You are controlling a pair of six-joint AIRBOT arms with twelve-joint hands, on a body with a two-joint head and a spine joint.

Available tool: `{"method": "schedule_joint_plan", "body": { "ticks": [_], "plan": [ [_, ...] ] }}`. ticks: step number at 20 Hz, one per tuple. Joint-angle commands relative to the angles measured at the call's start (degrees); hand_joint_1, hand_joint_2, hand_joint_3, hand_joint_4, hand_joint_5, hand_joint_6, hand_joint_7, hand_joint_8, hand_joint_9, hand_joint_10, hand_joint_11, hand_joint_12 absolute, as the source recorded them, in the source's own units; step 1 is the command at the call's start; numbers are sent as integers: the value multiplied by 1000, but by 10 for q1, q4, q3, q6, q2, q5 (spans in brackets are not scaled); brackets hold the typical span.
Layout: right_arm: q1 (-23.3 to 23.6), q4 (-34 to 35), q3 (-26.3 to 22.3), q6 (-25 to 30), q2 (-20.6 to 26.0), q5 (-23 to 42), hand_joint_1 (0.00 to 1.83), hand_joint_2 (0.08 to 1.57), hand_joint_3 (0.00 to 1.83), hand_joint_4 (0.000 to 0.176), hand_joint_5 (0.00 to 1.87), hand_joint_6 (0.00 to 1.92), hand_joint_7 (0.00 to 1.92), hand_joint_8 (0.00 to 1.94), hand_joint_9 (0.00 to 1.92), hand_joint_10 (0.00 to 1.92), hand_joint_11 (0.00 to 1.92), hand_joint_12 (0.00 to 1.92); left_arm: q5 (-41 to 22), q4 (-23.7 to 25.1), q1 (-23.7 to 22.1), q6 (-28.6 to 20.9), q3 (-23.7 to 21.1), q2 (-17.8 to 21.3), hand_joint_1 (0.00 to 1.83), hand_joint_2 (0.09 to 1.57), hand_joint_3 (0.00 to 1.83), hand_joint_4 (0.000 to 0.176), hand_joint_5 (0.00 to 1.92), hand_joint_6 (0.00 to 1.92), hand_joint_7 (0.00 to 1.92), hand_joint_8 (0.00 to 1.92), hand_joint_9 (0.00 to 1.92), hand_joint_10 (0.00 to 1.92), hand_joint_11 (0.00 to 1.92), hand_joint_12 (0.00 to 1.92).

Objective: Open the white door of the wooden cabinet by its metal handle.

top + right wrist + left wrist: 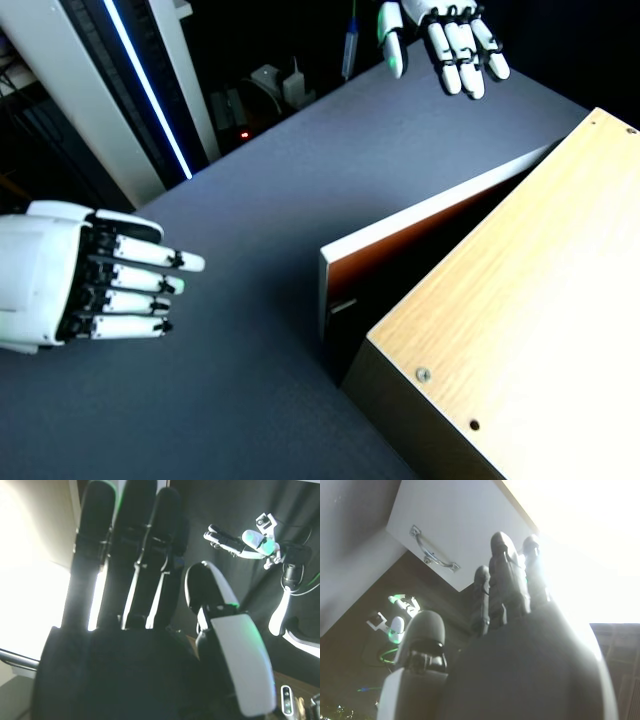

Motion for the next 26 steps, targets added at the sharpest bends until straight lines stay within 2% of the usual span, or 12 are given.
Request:
{"method": "schedule_joint_plan", "body": {
  "ticks": [1,3,7,9,10,11,12,14,17,20,24,26],
  "plan": [
    [7,22,2,4,2,70,360,1307,7,0,357,3,342,6,231,14,0,743,-69,-5,-4,-1,3,0,256,1331,5,0,344,4,251,2,195,18,0,600],
    [8,22,2,4,2,70,338,1314,0,0,348,0,331,0,228,1,21,665,-70,-5,-4,-2,3,0,236,1335,4,0,341,1,238,0,194,11,0,605],
    [8,22,2,4,2,70,341,1304,0,0,318,0,288,0,210,0,25,649,-70,-5,-4,-3,4,0,262,1336,0,0,345,3,249,5,195,6,0,597],
    [8,22,3,4,0,69,237,1296,0,0,147,0,133,0,93,0,0,421,-70,-5,-4,-3,4,-1,226,1351,2,0,305,1,230,1,178,1,0,496],
    [9,22,3,4,-1,69,153,1287,0,0,33,3,30,3,18,0,0,225,-70,-5,-4,-3,4,-1,152,1367,4,0,222,0,179,2,138,2,0,347],
    [11,22,5,4,-2,65,86,1272,0,0,6,0,5,0,3,0,0,66,-70,-5,-4,-3,4,-2,88,1370,4,0,144,0,97,5,77,4,0,199],
    [13,22,7,3,-4,61,53,1262,0,0,0,0,0,0,0,0,0,12,-69,-5,-4,-3,4,-2,62,1371,4,0,100,1,45,3,34,2,0,108],
    [26,22,16,3,-10,43,2,1249,0,0,0,0,0,0,0,0,0,0,-68,-5,-4,-3,5,-2,3,1347,0,0,7,0,1,0,0,0,0,5],
    [48,18,28,-3,-16,18,0,1229,0,0,0,0,0,0,0,0,0,0,-66,-7,-4,-3,5,-2,0,1308,0,0,0,0,0,0,0,0,0,0],
    [79,3,46,-3,-28,-20,0,1285,13,0,0,0,0,0,0,0,0,0,-66,-8,-3,-3,5,-3,0,1293,0,0,0,0,0,0,0,0,0,0],
    [142,-33,79,-3,-58,-93,0,1307,16,0,0,0,0,0,0,0,0,0,-65,-10,-2,-3,7,-3,0,1432,41,0,0,0,0,0,0,0,0,0],
    [161,-45,93,-3,-71,-119,0,1258,0,0,0,0,0,0,0,0,0,0,-64,-11,-2,-3,7,-3,0,1510,33,0,0,0,0,0,0,0,0,0]
  ]
}}
